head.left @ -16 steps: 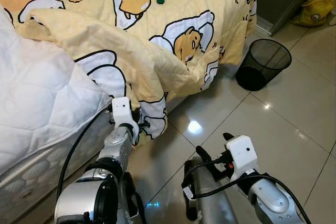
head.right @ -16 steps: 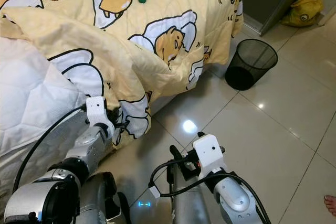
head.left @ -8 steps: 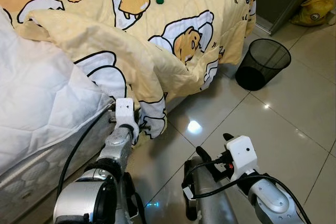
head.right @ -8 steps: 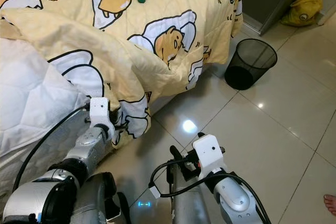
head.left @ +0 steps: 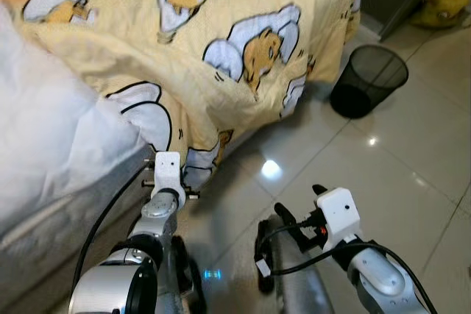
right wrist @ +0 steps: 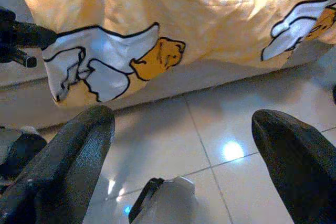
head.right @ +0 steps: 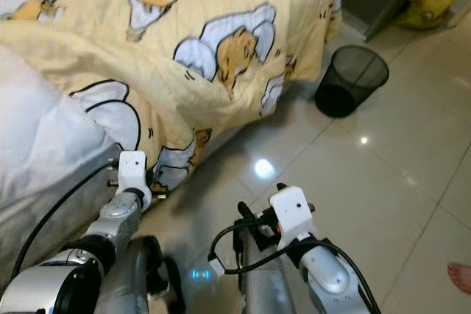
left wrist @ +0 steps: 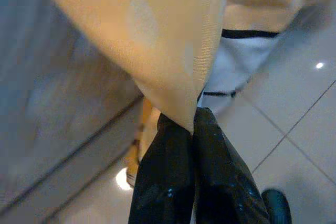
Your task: Clean up the room
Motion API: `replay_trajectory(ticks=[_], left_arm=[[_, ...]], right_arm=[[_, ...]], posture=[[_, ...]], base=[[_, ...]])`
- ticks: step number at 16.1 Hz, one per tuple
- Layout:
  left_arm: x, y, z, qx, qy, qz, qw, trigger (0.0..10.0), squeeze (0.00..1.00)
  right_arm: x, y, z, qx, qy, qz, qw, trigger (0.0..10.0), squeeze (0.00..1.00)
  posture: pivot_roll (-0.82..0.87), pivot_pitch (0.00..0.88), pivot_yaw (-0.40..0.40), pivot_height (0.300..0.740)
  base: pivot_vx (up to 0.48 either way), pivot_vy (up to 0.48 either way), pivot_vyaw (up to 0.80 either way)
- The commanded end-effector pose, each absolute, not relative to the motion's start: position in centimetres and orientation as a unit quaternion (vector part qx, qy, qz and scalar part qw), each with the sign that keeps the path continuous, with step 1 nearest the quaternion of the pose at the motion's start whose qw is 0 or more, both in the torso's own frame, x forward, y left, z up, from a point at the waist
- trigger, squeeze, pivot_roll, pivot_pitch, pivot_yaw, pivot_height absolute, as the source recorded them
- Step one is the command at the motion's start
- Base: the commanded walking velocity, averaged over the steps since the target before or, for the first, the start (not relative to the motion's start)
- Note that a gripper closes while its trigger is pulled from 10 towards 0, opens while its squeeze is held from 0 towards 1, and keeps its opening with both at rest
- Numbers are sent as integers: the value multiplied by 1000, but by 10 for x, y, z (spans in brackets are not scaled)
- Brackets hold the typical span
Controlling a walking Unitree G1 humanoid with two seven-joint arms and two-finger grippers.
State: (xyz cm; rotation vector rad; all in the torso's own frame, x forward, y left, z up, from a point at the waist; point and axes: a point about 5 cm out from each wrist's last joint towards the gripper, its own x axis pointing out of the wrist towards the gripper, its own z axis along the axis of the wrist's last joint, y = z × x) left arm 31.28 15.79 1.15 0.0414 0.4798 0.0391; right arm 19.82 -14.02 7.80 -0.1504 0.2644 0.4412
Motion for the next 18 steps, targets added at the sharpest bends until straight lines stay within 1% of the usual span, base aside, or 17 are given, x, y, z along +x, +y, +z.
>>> replay_trajectory(ticks=[1, 3, 5, 9, 10, 12, 15, 16, 17, 18], left_arm=[[297, 156, -6, 26, 276, 19, 960, 10000, 0], [292, 158, -11, 27, 286, 25, 958, 10000, 0], [285, 157, -18, 40, 302, 25, 952, 10000, 0], [268, 137, -33, 63, 336, -13, 940, 10000, 0], [263, 132, -37, 70, 341, -21, 937, 10000, 1000], [268, 132, -32, 114, 322, -20, 940, 10000, 1000], [273, 132, -27, 115, 300, -20, 947, 10000, 1000], [278, 135, -18, 106, 251, -4, 962, 10000, 1000], [283, 137, -11, 96, 218, 9, 971, 10000, 1000], [303, 139, 25, 69, 103, 27, 992, 10000, 1000]], right_arm=[[192, -143, 71, -74, 151, 221, 961, 10000, 0], [192, -143, 71, -75, 153, 222, 960, 10000, 0], [192, -143, 71, -75, 153, 222, 960, 10000, 0], [195, -141, 70, -75, 153, 225, 959, 10000, 0], [196, -140, 69, -75, 152, 226, 959, 10000, 0], [197, -140, 69, -76, 151, 227, 959, 10000, 0], [200, -141, 69, -78, 150, 225, 959, 10000, 0], [209, -141, 72, -77, 134, 213, 965, 10000, 0], [214, -142, 75, -76, 123, 204, 968, 10000, 0], [235, -147, 86, -80, 84, 155, 981, 10000, 0]], posture=[[-350, 224, -47, 630], [-350, 224, -47, 630], [-351, 225, -47, 630], [-340, 219, -48, 630], [-342, 217, -48, 630], [-346, 206, -46, 630], [-342, 187, -36, 630], [-320, 147, -17, 630], [-320, 147, -17, 630], [-262, 83, 1, 630]], base=[[-476, 0, 0], [-472, 0, 0], [0, 0, 0], [0, 0, 0], [0, 0, 0], [0, 0, 0], [0, 0, 0], [0, 0, 0], [0, 0, 0], [0, 0, 0]])
